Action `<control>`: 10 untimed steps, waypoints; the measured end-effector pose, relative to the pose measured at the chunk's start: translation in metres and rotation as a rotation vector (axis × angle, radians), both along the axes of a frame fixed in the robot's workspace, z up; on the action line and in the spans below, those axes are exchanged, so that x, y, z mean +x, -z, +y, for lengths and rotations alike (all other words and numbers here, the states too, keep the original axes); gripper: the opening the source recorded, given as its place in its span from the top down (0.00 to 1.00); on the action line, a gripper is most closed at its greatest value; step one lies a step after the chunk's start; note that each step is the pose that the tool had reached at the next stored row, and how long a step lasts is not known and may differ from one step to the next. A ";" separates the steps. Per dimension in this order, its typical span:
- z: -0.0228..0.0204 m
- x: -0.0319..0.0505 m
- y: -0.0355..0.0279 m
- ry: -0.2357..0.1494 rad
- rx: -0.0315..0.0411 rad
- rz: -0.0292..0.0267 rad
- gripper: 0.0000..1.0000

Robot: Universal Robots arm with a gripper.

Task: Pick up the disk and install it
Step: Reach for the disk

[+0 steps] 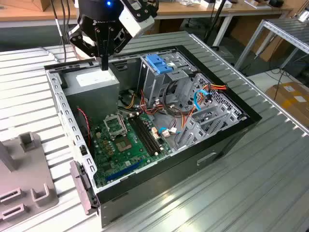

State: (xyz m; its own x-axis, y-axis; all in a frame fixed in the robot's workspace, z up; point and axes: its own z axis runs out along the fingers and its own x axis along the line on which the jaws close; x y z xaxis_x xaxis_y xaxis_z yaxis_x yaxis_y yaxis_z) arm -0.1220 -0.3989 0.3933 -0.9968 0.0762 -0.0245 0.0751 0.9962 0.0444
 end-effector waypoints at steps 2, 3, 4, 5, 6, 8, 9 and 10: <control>0.0000 0.0000 0.0000 0.000 0.0000 0.0000 0.89; 0.0000 -0.0001 0.0000 0.000 -0.0001 0.0000 0.89; 0.0000 -0.0002 0.0000 0.000 -0.0001 0.0000 0.89; 0.0000 -0.0003 0.0000 0.000 0.0000 0.0000 0.89; 0.0000 -0.0006 0.0000 0.000 0.0000 0.0000 0.89; 0.0000 -0.0011 0.0000 0.000 0.0000 0.0001 0.89; 0.0000 -0.0015 0.0000 0.000 0.0000 0.0000 0.89; 0.0000 -0.0018 0.0000 0.000 0.0000 0.0000 0.89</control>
State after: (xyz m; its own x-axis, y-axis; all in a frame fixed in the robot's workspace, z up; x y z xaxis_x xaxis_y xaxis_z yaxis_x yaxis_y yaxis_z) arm -0.1237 -0.3989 0.3933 -0.9968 0.0762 -0.0245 0.0751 0.9962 0.0444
